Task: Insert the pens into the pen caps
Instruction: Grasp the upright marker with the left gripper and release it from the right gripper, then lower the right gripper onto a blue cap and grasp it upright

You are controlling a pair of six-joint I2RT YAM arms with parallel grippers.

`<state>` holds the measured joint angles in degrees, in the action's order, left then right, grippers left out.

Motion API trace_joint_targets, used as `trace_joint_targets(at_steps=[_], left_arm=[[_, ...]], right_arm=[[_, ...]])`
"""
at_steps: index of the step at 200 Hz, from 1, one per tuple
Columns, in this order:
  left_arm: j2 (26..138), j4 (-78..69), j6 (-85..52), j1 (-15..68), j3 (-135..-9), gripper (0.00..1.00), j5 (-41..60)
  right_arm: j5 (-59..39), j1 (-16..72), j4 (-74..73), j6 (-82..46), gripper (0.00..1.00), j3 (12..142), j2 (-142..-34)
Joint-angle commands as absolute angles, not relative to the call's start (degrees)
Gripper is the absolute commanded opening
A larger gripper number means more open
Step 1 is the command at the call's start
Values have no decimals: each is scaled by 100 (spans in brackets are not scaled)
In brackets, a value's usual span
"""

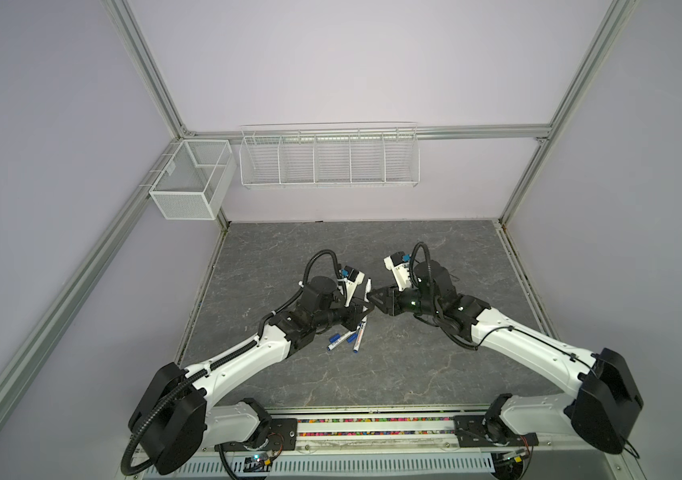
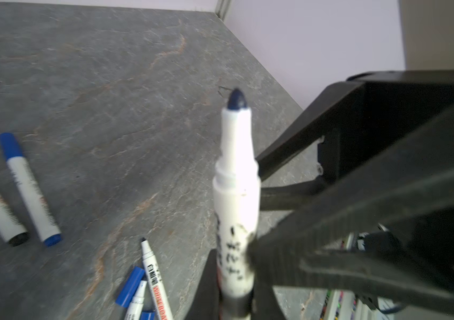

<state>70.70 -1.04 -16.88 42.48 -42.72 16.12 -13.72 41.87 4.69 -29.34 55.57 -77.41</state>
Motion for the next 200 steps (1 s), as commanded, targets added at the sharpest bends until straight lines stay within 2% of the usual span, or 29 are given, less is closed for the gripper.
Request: trace_joint_targets(at_steps=[1, 25, 88, 137, 200], left_arm=[[6786, 298, -2229, 4138, -4170, 0, -100], [6677, 844, -2646, 3782, -4174, 0, -762], [6528, 1783, -3215, 3276, -4167, 0, -1675], [5901, 2000, -3676, 2448, -3898, 0, -1556], [5728, 2014, -3549, 2369, -3819, 0, -1434]], right_arm=[[-927, 4248, 1579, -2516, 47, 5888, -8180], [-704, 4514, 2279, -2188, 51, 6481, -8824], [-655, 5333, 3669, -1555, 52, 8393, -10871], [-550, 5640, 4601, -1230, 61, 9709, -12119], [-458, 5734, 5054, -1164, 62, 10465, -12892]])
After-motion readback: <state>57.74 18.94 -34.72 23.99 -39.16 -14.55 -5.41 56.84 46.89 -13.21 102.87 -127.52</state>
